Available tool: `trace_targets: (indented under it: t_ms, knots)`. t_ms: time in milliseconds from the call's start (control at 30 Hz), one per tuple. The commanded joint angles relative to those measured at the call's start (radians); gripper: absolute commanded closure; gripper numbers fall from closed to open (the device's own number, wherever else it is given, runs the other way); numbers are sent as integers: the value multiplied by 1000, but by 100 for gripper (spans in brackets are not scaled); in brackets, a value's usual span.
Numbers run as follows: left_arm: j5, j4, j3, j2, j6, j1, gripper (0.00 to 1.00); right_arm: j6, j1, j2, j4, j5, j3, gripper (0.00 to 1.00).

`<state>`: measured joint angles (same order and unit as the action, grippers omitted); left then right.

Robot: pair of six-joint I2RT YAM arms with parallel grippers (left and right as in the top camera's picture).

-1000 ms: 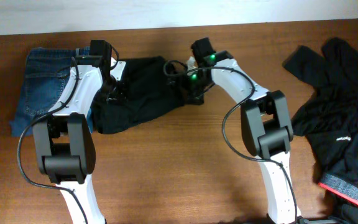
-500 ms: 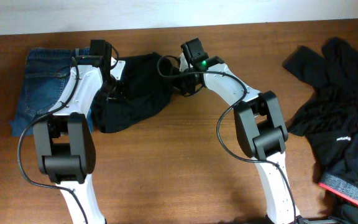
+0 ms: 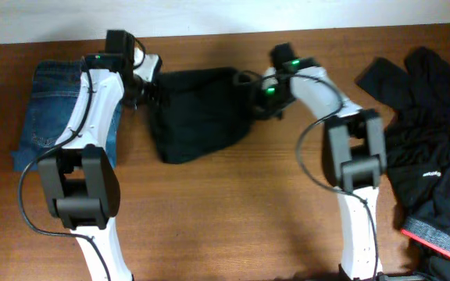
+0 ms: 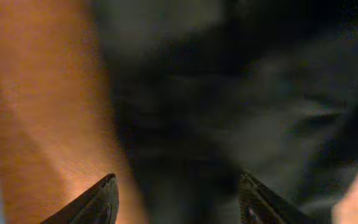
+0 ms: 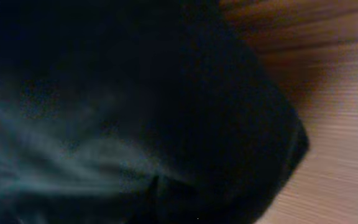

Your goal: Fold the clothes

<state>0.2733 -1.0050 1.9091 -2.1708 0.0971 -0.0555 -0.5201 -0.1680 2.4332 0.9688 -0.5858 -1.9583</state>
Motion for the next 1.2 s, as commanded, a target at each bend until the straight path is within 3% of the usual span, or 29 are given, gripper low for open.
trace_targets:
  t_ms: [0, 233, 400, 567, 633, 800, 1167]
  knots:
    - [-14, 0, 49, 33, 9, 19, 39, 132, 134, 24, 107, 317, 33, 96]
    - [-14, 0, 50, 33, 9, 18, 38, 285, 210, 12, 155, 333, 33, 96]
    - [-14, 6, 50, 33, 9, 16, 26, 336, 203, 12, 169, 360, 33, 96]
    - [-14, 27, 50, 33, 9, 11, 23, 341, 209, 12, 145, 465, 15, 95]
    - [-14, 31, 50, 33, 9, 8, 24, 411, 209, 12, 117, 475, -14, 93]
    - [-14, 32, 50, 33, 9, 1, 23, 508, 189, 12, 46, 470, -95, 79]
    - [-14, 54, 50, 33, 9, -2, 23, 708, 55, 12, 83, 409, -277, 48]
